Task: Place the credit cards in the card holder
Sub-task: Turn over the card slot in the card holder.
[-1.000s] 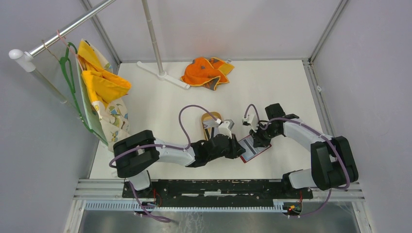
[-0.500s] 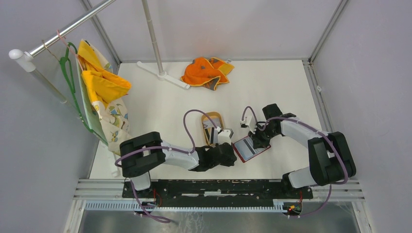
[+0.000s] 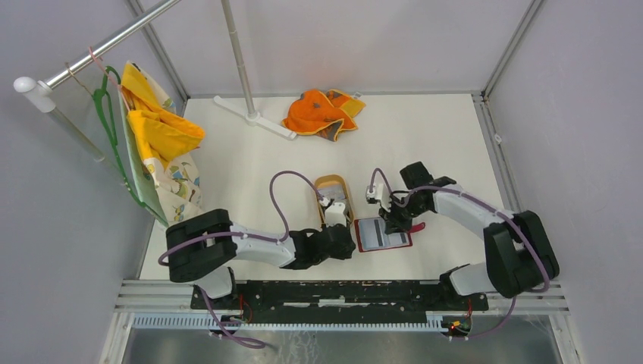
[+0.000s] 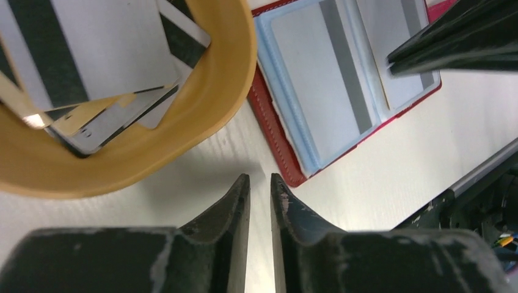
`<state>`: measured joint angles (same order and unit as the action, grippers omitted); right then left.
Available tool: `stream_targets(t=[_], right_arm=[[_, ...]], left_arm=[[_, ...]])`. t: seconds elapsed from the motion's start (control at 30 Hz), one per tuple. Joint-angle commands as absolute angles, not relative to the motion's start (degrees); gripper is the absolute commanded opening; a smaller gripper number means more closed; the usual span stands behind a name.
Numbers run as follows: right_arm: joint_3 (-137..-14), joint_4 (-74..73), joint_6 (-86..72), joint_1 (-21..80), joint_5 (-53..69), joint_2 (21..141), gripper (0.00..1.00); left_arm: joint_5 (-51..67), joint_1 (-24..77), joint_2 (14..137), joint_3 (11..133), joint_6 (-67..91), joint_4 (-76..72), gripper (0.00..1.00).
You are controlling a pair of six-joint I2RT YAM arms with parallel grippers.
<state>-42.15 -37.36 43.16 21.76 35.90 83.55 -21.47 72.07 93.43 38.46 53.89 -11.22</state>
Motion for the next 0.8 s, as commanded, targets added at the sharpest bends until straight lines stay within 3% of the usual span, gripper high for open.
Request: stream_targets(t=[0.0, 0.17, 0.23, 0.4, 0.77], right_arm=[[-41.1, -35.0, 47.0, 21.1, 39.5, 72.7, 0.11], [-29.9, -27.0, 60.4, 21.2, 48.0, 60.0, 0.25], [-26.6, -27.7, 68.1, 21.3, 47.7, 59.0, 0.25], [-28.5, -29.6, 69.3, 21.5, 45.0, 64.3, 0.18], [-28.1, -23.3, 62.2, 22.7, 40.5, 67.4, 0.13]], left_arm=[[-22.4, 72.0, 87.2, 34.4, 50.6, -16.5, 0.29], [-18.2, 71.1, 81.9, 28.7, 49.0, -26.0, 0.41], [-16.4, 70.4, 80.2, 26.4, 49.5, -30.3, 0.45], [-12.3, 68.5, 79.1, 21.8, 51.7, -41.1, 0.5], [-4.6, 65.8, 91.6, 22.8, 56.6, -54.3, 0.46]])
